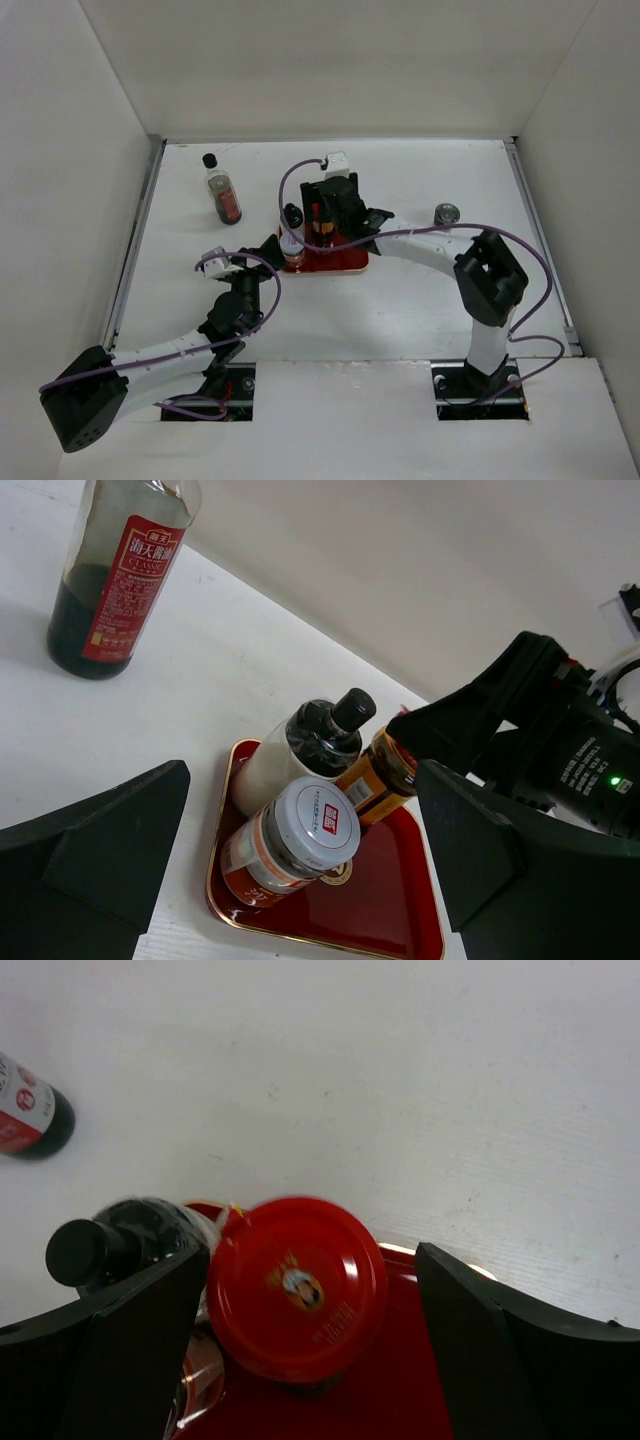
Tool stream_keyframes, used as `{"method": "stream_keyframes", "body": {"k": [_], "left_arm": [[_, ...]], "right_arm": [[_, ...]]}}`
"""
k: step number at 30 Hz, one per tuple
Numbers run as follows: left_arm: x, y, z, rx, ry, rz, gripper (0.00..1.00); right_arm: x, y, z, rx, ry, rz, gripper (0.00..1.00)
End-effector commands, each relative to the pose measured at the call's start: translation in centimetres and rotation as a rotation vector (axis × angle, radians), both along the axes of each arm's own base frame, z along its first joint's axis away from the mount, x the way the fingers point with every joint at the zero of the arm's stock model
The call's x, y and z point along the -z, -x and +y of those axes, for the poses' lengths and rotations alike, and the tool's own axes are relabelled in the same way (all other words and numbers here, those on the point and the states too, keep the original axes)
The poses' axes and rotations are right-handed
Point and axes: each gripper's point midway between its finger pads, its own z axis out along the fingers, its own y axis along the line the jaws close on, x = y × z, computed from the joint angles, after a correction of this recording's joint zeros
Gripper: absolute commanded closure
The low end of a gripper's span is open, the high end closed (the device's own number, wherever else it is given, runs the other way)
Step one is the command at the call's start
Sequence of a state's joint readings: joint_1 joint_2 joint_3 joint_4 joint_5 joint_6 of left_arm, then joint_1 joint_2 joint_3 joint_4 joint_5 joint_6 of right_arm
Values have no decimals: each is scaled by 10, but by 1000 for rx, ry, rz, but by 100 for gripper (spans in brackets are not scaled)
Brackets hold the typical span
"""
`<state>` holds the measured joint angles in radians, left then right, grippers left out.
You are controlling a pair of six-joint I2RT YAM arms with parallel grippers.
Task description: Organize the condiment bottles
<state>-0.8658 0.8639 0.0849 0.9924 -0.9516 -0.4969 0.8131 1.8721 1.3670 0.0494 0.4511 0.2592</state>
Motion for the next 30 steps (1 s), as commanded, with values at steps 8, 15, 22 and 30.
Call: {"method": "stream_keyframes", "body": {"k": [8,15,22,30], "left_arm": [[-9,1,-3,13,47,-30,0],[-9,0,-9,34,39,-27,0],[-11,0,-11,46,41,-32,0],[-10,-1,-13,51,33,-27,0]], "right_arm": [[-96,10,-94,207,-177,-181,3],[-54,28,-278,670,11,-140,0],[-22,13,-298,668,3,-33,0],[20,8,-303,677,-10,65,0]]}}
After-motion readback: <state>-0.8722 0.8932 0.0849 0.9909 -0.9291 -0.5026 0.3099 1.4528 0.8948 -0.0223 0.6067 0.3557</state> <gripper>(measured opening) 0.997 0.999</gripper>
